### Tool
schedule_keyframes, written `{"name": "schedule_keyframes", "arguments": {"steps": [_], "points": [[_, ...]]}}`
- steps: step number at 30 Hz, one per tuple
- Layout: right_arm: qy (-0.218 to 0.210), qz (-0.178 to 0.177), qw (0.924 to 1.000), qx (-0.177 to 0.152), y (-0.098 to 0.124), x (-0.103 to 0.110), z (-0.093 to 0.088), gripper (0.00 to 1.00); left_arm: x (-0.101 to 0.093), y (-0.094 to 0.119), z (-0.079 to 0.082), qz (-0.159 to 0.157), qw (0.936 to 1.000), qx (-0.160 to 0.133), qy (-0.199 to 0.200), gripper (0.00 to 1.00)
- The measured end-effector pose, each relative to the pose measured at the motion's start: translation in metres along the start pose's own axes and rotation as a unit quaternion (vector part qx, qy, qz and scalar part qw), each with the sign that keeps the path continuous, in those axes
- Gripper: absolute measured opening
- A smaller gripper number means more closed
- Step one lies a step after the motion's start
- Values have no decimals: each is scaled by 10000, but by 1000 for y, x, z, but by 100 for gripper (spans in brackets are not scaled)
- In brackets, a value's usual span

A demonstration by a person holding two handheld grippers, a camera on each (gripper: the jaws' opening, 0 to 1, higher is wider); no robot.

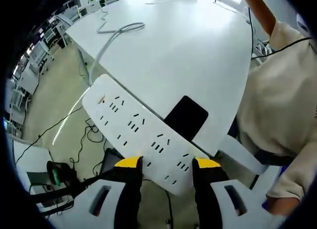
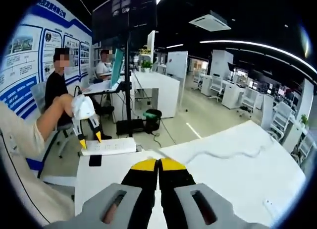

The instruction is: Pick up the power strip scattered on the table, fix it on the side mounting bracket of the table, and press the switch

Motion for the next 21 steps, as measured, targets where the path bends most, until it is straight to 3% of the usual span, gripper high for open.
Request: {"name": "schedule_keyframes", "arguments": {"steps": [21], "points": [[-153, -994, 9947, -204, 97, -26, -39, 0, -1, 2, 0, -6, 9999, -4, -134, 45]]}}
Point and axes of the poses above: the point that each gripper's makers call its tool centre point, and the gripper's own axes: y roughly backward along the fingers, x roughly to its left, z roughly out of its top, the point moved 9 cm from there along y, roughly backward along the fingers, and after that the axes turned 12 degrees about y, right-handed, at the moved point
